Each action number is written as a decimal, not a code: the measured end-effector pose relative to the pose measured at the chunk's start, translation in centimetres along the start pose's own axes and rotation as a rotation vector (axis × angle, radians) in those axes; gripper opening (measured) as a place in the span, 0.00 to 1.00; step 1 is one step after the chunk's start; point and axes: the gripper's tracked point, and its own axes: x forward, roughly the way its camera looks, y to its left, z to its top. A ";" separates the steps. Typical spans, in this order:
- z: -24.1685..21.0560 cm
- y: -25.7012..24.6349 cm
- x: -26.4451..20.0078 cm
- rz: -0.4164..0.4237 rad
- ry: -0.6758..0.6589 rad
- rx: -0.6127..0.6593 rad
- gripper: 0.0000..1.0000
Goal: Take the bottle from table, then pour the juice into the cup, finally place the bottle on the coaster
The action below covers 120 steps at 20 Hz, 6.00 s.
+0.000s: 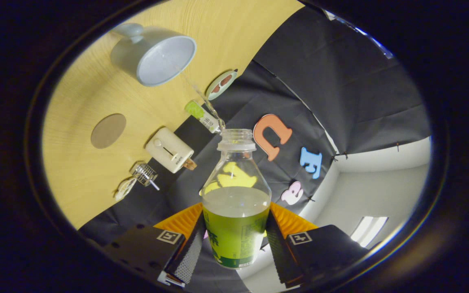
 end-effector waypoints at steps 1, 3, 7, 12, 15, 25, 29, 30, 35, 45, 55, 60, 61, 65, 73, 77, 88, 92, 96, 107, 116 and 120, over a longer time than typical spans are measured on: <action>-0.1 -0.5 0.1 -0.010 -0.001 -0.005 0.81; -0.3 -1.2 0.3 -0.027 -0.006 -0.019 0.80; -0.1 -2.3 0.2 -0.059 -0.017 -0.036 0.80; 0.4 -3.2 0.1 -0.098 -0.034 -0.077 0.80; 0.6 -3.2 0.0 -0.109 -0.037 -0.077 0.80; 0.9 -3.4 -0.4 -0.149 -0.044 -0.070 0.80; 1.0 -2.8 -0.3 -0.147 -0.047 -0.039 0.81; 0.8 -2.5 -0.3 -0.144 -0.036 -0.017 0.81; -1.2 0.8 -0.4 -0.078 0.078 0.207 0.81; -4.5 6.0 -0.9 0.104 0.319 1.103 0.81; -4.1 8.8 1.3 0.268 0.460 1.887 0.81; -1.8 13.5 2.5 0.389 0.596 2.134 0.80; -1.1 14.1 2.8 0.405 0.599 2.157 0.79; 1.4 16.1 3.9 0.418 0.610 2.198 0.78; 6.5 17.8 4.6 0.421 0.565 2.223 0.78; 7.5 19.9 5.4 0.384 0.599 2.224 0.78; 8.1 21.3 5.1 0.382 0.614 2.223 0.80; 8.0 21.0 4.8 0.417 0.588 2.256 1.00; 5.9 18.7 2.8 0.391 0.575 2.269 1.00; -1.9 6.4 -6.2 0.236 0.419 2.206 1.00; -5.9 4.6 -14.1 0.282 0.534 2.169 1.00; -5.1 4.2 -16.9 0.362 0.516 2.178 1.00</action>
